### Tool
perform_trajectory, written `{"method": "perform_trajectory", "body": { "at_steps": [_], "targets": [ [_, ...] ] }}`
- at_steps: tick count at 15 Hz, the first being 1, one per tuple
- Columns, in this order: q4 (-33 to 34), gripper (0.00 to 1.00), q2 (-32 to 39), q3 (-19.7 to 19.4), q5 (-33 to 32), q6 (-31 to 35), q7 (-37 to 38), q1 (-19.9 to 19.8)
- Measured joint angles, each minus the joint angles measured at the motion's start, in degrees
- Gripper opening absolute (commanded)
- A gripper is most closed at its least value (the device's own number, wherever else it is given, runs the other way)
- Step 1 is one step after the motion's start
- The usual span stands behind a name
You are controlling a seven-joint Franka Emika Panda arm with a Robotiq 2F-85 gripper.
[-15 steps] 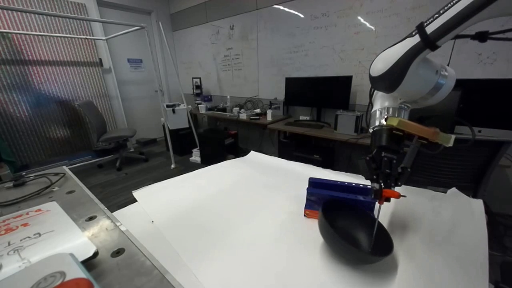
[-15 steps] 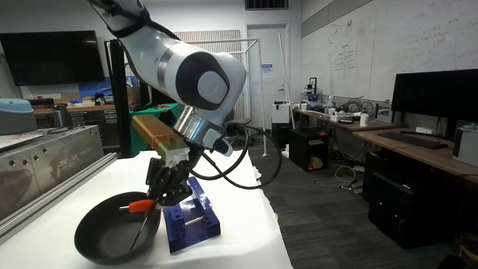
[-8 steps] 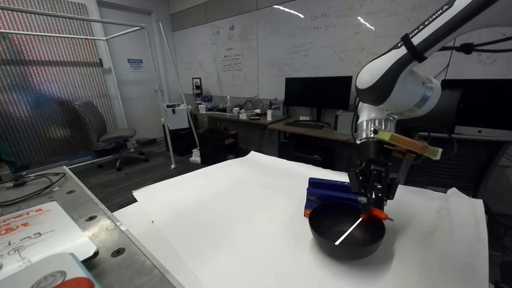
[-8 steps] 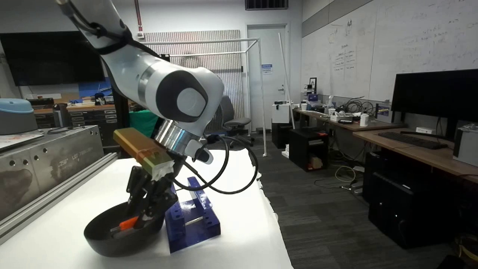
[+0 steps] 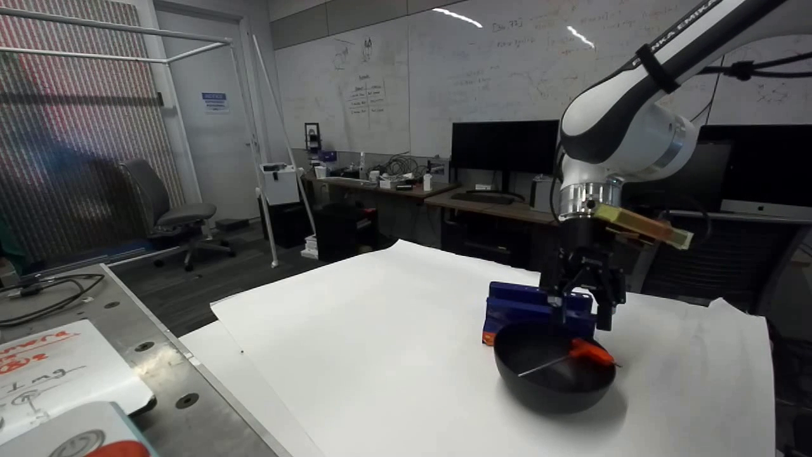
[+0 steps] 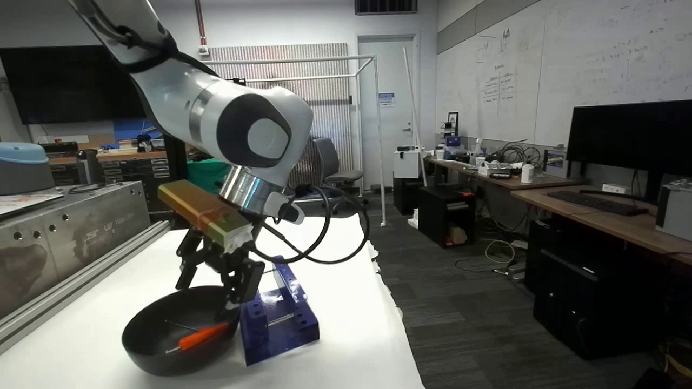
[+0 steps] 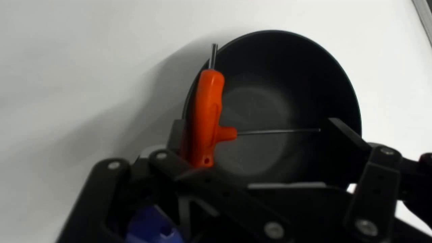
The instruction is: Pick up the orange object tool and put it in the bowl
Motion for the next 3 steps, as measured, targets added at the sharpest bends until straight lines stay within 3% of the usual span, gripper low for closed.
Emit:
{"method": "perform_trajectory", "body": {
  "at_steps": [3],
  "targets": [
    [-0.39, 1.0, -5.07, 0.0, -4.6, 2.88, 0.1, 0.44]
  ]
}}
